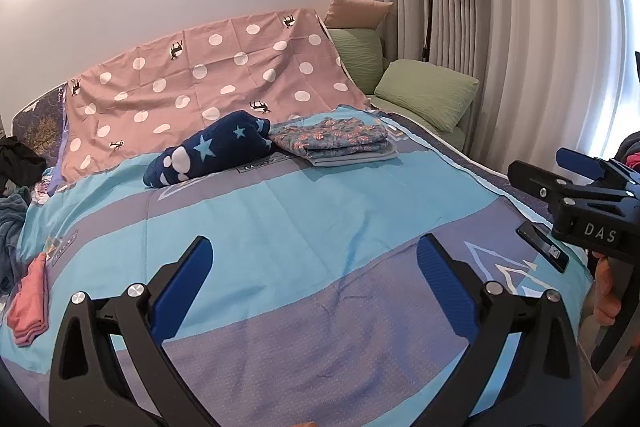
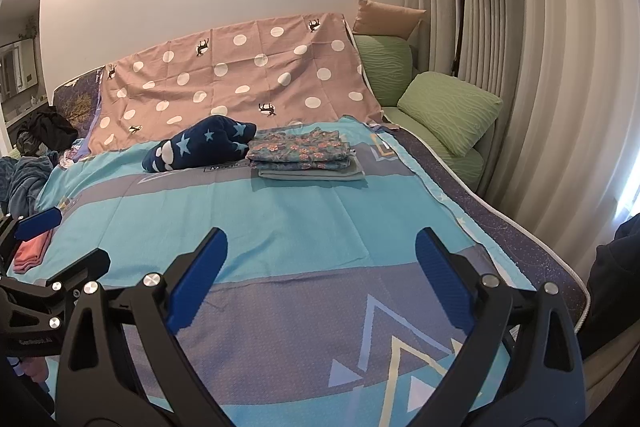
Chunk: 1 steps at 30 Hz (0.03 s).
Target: Fold small clothes
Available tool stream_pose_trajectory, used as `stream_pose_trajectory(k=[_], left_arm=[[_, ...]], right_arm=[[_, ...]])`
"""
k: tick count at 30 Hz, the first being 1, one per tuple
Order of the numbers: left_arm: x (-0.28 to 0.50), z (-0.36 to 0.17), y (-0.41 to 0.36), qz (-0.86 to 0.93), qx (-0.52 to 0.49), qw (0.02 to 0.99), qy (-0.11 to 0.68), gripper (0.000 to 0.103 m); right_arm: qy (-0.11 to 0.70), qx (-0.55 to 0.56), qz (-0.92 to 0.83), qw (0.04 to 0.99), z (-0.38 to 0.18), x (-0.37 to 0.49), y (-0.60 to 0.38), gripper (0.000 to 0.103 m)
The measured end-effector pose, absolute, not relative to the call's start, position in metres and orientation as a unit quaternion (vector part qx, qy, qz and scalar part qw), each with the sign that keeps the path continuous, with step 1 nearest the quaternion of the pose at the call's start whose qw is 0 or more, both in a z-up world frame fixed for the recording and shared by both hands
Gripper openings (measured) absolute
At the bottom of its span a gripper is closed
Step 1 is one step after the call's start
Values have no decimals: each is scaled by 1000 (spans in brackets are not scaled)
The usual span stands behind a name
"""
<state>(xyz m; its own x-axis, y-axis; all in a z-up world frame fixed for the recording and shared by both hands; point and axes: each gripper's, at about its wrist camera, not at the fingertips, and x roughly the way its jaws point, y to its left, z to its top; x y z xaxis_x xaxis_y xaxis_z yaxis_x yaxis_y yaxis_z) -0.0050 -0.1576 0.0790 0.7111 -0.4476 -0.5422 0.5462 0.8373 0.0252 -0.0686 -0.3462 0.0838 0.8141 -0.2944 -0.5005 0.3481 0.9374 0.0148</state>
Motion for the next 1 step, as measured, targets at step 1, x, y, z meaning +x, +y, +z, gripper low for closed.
stream_pose_trajectory(k=[1], left_arm=[[-5, 79, -158, -270, 92, 920, 267, 102]], right_arm=[[254, 53, -169, 951, 83, -69, -346, 97]])
